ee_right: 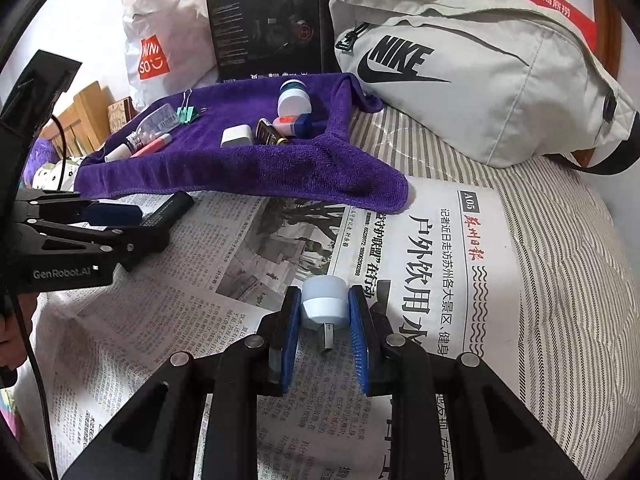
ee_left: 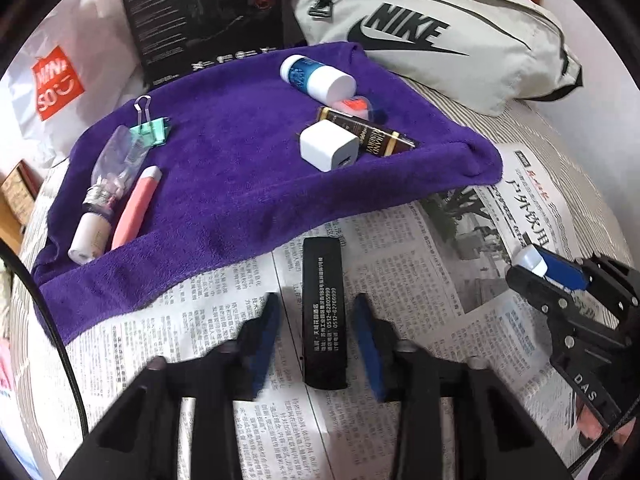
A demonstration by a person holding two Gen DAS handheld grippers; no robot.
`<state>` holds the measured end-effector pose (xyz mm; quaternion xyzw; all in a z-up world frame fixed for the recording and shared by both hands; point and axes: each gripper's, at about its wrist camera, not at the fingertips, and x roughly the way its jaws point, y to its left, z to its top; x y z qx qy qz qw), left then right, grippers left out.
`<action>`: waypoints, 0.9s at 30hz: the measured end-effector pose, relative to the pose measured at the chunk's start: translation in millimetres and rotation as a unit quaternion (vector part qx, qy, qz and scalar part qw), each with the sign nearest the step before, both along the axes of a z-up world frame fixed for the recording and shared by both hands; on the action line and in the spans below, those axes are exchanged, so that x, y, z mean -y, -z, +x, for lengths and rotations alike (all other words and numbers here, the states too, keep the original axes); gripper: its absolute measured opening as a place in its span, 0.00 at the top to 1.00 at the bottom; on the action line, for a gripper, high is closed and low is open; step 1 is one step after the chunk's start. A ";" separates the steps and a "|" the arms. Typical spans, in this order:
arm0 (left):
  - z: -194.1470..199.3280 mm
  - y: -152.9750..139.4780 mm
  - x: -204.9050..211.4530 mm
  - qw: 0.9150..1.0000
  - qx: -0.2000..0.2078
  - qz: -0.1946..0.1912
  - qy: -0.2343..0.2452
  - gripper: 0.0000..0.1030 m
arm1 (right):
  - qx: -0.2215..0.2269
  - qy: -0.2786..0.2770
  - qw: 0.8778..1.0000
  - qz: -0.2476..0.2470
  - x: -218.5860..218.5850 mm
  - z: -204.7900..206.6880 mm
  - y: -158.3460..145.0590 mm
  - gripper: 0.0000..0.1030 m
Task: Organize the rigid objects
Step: 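Grasp the black rectangular case with left tool while right tool holds the USB light, then place the USB light on the towel with right tool while left tool carries the case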
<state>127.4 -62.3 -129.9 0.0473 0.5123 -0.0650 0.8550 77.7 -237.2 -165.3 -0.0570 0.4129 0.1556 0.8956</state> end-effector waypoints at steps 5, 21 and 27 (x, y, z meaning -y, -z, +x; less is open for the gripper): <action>-7.1 -0.1 7.5 1.000 0.012 0.023 0.007 0.79 | -0.001 0.000 1.000 0.005 1.0 0.3 0.0 0.76; -10.0 -0.9 2.3 1.000 0.023 -0.003 0.011 0.80 | 0.001 0.000 1.000 -0.004 -1.0 -0.5 0.1 0.76; -19.3 0.8 -0.4 0.998 0.057 -0.015 0.013 0.80 | 0.001 0.000 1.000 -0.005 -1.2 -0.3 0.1 0.76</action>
